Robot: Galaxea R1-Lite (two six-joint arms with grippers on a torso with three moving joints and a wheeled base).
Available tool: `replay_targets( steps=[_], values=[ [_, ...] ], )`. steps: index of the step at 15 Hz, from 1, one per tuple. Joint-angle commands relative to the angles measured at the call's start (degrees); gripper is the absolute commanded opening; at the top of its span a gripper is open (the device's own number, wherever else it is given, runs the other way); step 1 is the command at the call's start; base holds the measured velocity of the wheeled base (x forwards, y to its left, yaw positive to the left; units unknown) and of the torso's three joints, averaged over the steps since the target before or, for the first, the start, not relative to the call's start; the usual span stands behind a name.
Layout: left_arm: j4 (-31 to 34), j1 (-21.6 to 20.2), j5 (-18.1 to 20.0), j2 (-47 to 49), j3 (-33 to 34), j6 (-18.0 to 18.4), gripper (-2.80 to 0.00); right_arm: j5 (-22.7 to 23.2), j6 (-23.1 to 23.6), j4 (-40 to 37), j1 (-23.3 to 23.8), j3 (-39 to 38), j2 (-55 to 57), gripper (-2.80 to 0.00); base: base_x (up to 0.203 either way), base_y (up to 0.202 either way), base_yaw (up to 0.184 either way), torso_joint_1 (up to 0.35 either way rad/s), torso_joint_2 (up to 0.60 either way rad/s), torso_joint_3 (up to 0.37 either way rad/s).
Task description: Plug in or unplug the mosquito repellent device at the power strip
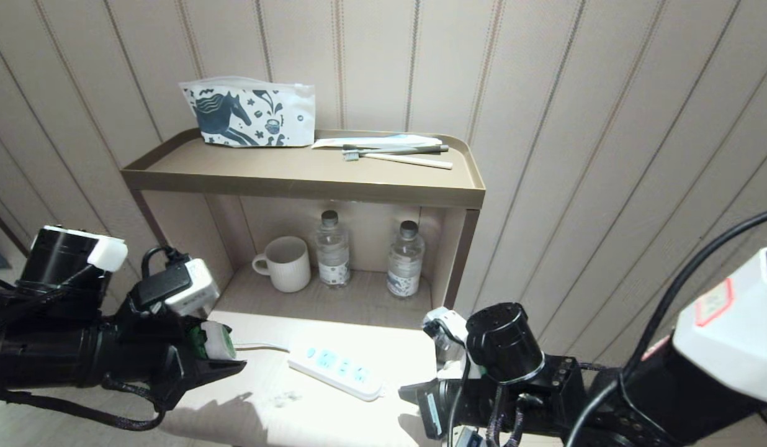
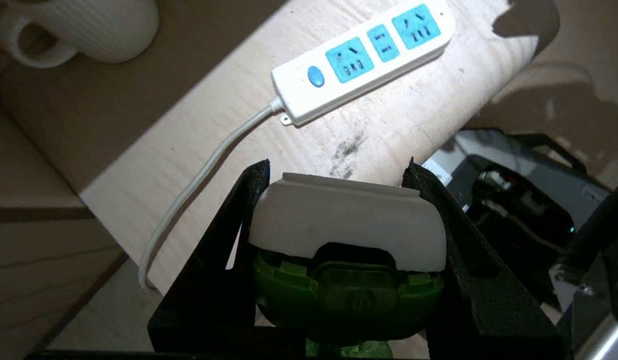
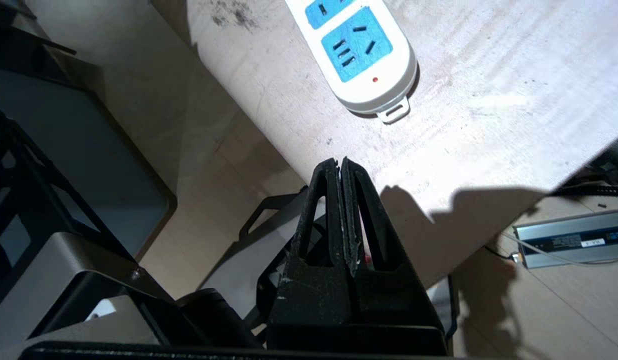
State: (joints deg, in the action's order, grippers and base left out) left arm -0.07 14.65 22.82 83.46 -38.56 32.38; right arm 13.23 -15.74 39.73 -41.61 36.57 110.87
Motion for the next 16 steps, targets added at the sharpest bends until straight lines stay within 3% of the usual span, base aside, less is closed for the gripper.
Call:
replay_targets(
  steps=[1,4,5,6,7,9,11,13,16],
  values=[
    [-0.01,-0.47,-0.93,-4.88,0.05,-5.73,-2.8,-0.08,-0.04,-0.99,0.53,-1.1,-7.61,-2.8,0.0,0.0,0.0,0.0,0.0,0.0],
    [-0.01,-0.76,-8.59,-9.51,0.39,-16.57,-2.8,-1.12,0.23,-9.06,2.43,-2.24,-20.34,-2.8,0.0,0.0,0.0,0.0,0.0,0.0],
    [0.01,-0.78,-10.18,-10.15,0.72,-18.16,-2.8,-1.78,0.33,-12.62,3.32,-2.13,-24.13,-2.8,0.0,0.0,0.0,0.0,0.0,0.0],
    [0.03,-0.96,-14.4,-12.47,1.35,-23.66,-2.8,-2.87,0.53,-16.92,4.43,-1.66,-29.63,-2.8,0.0,0.0,0.0,0.0,0.0,0.0],
    [0.01,-1.38,-18.81,-14.78,2.23,-28.68,-2.8,-4.61,0.91,-22.35,5.79,-0.93,-36.91,-2.8,0.0,0.0,0.0,0.0,0.0,0.0],
    [-0.47,-2.25,-23.34,-18.03,2.71,-33.29,-2.8,-9.6,1.97,-34.12,8.56,0.82,-50.76,-2.8,0.0,0.0,0.0,0.0,0.0,0.0],
    [-2.8,-2.57,-27.24,-20.34,4.53,-41.38,-2.8,-16.07,2.97,-47.26,10.75,2.85,-66.21,-2.8,0.0,0.0,0.0,0.0,0.0,0.0],
    [-6.69,-2.61,-30.92,-21.08,6.99,-43.64,-2.8,-23.52,3.62,-61.2,14.22,4.42,-79.58,-2.8,0.0,0.0,0.0,0.0,0.0,0.0],
    [-19.22,-2.24,-41.2,-21.66,12.42,-43.91,-2.8,-34.61,3.02,-73.02,27.78,2.45,-93.75,-2.8,0.0,0.0,0.0,0.0,0.0,0.0]
  ],
)
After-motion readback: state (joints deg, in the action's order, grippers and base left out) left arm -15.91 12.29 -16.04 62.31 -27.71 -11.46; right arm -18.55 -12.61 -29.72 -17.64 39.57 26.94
